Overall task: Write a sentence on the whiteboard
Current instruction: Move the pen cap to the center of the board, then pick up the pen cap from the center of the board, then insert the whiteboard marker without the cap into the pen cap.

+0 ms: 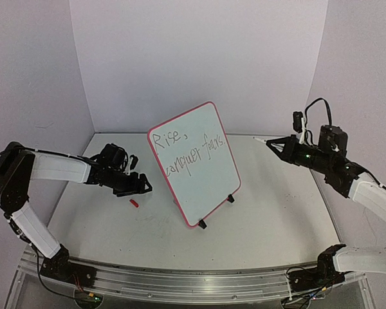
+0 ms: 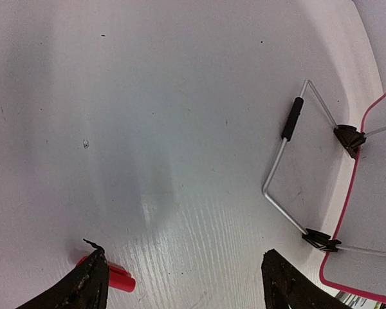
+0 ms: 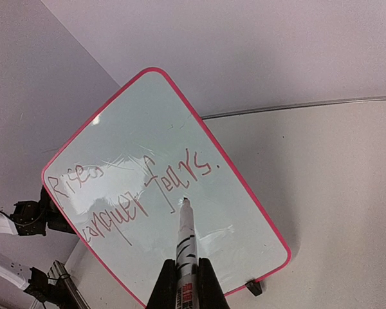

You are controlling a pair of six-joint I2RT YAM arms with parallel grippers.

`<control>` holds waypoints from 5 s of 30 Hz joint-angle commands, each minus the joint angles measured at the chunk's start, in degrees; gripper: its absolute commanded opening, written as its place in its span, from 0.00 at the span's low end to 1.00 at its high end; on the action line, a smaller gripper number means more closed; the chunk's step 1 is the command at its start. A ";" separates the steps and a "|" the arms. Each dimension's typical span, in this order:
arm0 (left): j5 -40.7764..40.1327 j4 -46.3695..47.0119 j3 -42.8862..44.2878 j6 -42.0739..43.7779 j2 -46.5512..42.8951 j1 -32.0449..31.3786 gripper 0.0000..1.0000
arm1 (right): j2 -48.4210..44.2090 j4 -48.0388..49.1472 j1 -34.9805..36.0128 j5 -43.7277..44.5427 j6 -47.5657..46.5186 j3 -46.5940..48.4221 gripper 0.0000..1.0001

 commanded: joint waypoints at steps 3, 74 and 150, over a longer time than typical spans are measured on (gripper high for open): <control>-0.09 0.13 2.72 0.97 2.66 0.25 0.81 | -1.08 -0.25 0.26 0.23 1.21 -0.83 0.00; 2.38 -16.18 -18.15 -1.36 -19.41 -10.65 0.77 | -2.15 -8.33 1.05 -5.07 2.49 -5.12 0.00; 8.70 -22.91 7.93 14.16 -23.39 -34.49 0.00 | 23.18 -16.39 26.65 -29.21 4.31 13.91 0.00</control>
